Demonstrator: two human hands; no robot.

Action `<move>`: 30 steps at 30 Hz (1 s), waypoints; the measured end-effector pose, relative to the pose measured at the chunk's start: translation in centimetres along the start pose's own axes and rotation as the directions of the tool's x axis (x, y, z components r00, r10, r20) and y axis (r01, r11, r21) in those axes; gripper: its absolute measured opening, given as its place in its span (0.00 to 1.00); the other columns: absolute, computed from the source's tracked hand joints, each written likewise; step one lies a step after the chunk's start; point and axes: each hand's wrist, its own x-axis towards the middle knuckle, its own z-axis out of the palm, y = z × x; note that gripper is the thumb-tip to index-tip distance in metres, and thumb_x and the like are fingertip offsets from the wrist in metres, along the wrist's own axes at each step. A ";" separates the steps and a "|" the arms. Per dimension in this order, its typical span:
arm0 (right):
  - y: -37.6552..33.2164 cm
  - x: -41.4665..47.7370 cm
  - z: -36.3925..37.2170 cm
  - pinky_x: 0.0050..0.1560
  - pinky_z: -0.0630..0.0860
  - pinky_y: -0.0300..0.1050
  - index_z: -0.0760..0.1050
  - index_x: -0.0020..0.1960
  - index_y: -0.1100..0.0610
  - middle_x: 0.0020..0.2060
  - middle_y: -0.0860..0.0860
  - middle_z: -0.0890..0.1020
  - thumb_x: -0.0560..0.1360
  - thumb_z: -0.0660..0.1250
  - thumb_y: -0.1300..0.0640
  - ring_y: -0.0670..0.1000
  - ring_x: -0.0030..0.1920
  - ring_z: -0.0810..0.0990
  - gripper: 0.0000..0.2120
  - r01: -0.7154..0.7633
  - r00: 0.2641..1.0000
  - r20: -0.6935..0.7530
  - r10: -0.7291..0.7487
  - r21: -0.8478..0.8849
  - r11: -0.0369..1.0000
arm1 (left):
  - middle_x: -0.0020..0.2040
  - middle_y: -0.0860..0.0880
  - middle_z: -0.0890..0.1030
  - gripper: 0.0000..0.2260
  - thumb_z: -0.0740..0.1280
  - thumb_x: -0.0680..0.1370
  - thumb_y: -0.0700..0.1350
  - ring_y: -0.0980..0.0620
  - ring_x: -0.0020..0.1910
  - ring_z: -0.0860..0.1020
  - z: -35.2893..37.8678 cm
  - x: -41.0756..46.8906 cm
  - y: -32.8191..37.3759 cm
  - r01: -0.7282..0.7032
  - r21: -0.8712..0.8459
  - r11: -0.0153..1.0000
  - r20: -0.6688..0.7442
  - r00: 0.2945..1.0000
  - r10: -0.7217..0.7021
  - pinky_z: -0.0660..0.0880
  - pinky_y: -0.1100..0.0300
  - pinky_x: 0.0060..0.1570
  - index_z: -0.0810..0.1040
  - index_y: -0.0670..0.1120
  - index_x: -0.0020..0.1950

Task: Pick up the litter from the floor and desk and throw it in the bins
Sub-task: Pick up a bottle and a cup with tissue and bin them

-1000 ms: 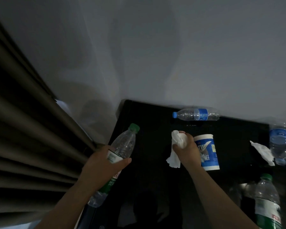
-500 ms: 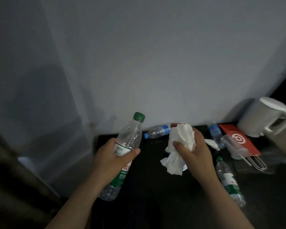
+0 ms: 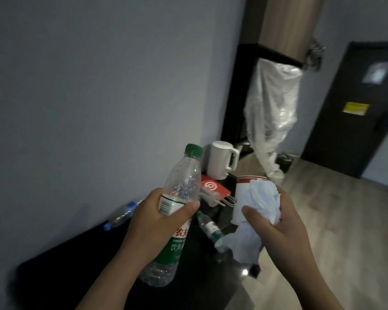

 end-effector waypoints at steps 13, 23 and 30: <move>0.9 -3.0 -28.0 0.47 0.75 0.37 0.69 0.52 0.31 0.50 0.33 0.79 0.64 0.72 0.42 0.38 0.49 0.79 0.20 -0.082 0.949 -0.312 0.049 -0.096 0.992 | 0.42 0.56 0.85 0.25 0.74 0.57 0.67 0.59 0.39 0.83 25.5 -4.5 10.0 -0.142 -0.139 0.980 0.337 0.924 0.182 0.78 0.59 0.39 0.80 0.55 0.47; 3.6 -5.5 -41.1 0.55 0.75 0.43 0.64 0.58 0.33 0.53 0.36 0.76 0.63 0.70 0.40 0.43 0.52 0.78 0.25 -0.114 0.890 -0.455 0.011 -0.200 0.973 | 0.38 0.57 0.84 0.25 0.73 0.55 0.63 0.60 0.35 0.82 40.0 -8.5 12.6 -0.099 -0.210 0.973 0.499 0.845 0.193 0.73 0.72 0.27 0.80 0.51 0.45; 5.9 -3.0 -45.3 0.42 0.74 0.25 0.66 0.66 0.42 0.55 0.38 0.77 0.62 0.68 0.38 0.32 0.51 0.76 0.34 -0.110 0.853 -0.518 -0.054 -0.280 0.954 | 0.42 0.54 0.85 0.26 0.73 0.55 0.67 0.56 0.38 0.84 48.0 -5.9 12.7 -0.090 -0.202 0.975 0.609 0.769 0.197 0.79 0.56 0.38 0.78 0.56 0.46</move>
